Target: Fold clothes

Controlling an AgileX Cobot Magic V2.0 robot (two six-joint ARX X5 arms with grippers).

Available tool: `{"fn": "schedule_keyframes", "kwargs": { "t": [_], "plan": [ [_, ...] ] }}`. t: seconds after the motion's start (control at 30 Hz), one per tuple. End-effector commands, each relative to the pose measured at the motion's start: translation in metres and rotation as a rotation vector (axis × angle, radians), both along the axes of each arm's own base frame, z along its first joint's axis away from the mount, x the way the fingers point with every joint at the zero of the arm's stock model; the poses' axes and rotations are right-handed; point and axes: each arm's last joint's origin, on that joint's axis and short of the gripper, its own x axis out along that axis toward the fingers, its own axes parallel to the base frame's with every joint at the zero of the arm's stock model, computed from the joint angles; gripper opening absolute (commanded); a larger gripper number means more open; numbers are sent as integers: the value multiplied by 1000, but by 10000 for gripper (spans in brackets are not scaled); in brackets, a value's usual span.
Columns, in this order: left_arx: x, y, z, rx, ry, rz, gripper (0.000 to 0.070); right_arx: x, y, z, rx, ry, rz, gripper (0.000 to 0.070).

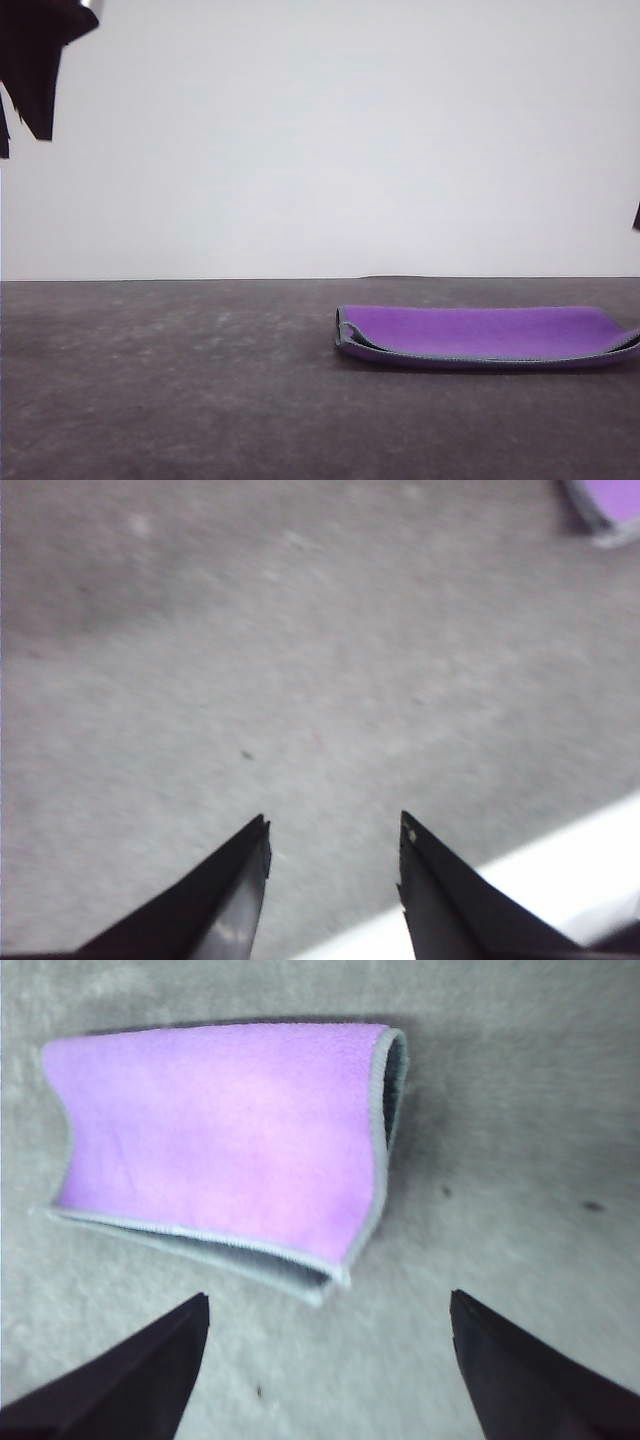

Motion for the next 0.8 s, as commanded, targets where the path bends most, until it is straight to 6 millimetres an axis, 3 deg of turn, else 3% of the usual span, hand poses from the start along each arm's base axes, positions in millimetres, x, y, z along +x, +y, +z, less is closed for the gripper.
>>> {"fn": "schedule_keyframes", "kwargs": {
  "t": [0.0, 0.23, 0.5, 0.77],
  "plan": [
    [0, -1, 0, -13, -7, -35, 245, 7, 0, -9, 21, 30, -2, 481],
    [-18, 5, -23, -20, 10, -30, 245, 24, 0, -37, 69, 76, 10, 481],
    [-28, 8, -59, -101, 78, -25, 245, 33, 1, -50, 123, 68, 20, 439],
    [-27, 7, -62, -114, 64, -27, 245, 39, 4, -63, 141, 103, 21, 439]
  ]
}}
